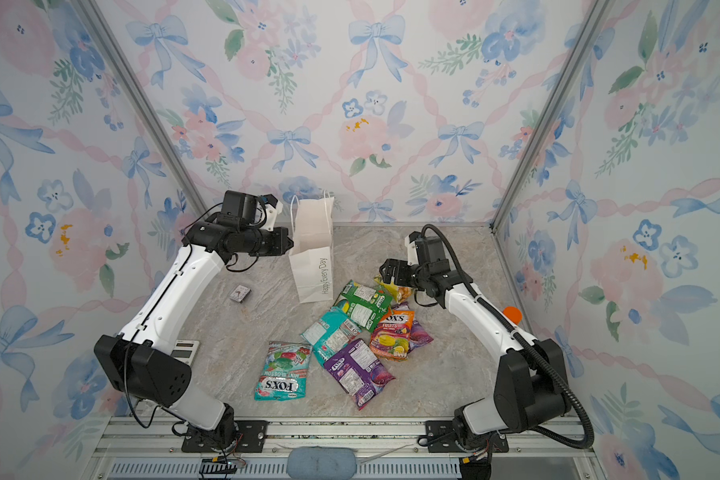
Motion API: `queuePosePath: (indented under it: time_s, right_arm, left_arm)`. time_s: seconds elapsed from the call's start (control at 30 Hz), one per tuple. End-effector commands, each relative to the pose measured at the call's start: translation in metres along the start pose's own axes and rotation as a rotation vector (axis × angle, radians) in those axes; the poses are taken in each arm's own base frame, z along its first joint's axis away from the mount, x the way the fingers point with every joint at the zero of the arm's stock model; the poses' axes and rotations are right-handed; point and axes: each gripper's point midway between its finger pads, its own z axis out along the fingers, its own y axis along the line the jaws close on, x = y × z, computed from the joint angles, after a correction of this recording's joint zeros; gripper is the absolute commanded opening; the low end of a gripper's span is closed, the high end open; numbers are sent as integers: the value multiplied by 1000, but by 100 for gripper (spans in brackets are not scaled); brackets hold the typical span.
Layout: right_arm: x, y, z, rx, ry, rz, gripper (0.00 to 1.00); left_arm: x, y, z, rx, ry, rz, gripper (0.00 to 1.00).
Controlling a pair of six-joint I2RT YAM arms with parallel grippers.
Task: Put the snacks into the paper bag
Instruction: 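Grip the white bag's rim with the left gripper and pull it upright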
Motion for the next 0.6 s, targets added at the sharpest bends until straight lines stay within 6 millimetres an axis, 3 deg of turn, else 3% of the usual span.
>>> queuePosePath:
  time_s: [0.0, 0.2, 0.33, 0.57]
  right_arm:
    - [12, 6, 8, -26, 34, 29, 100]
    - [19, 5, 12, -19, 68, 27, 98]
    - [22, 4, 13, -14, 76, 26, 98]
    - [21, -1, 12, 16, 80, -2, 97]
  left_arm:
    - [10, 11, 1, -69, 51, 74, 2]
    - [3, 26, 1, -156, 32, 78, 21]
    - [-6, 29, -4, -169, 4, 63, 45]
    - [-12, 25, -2, -152, -2, 59, 54]
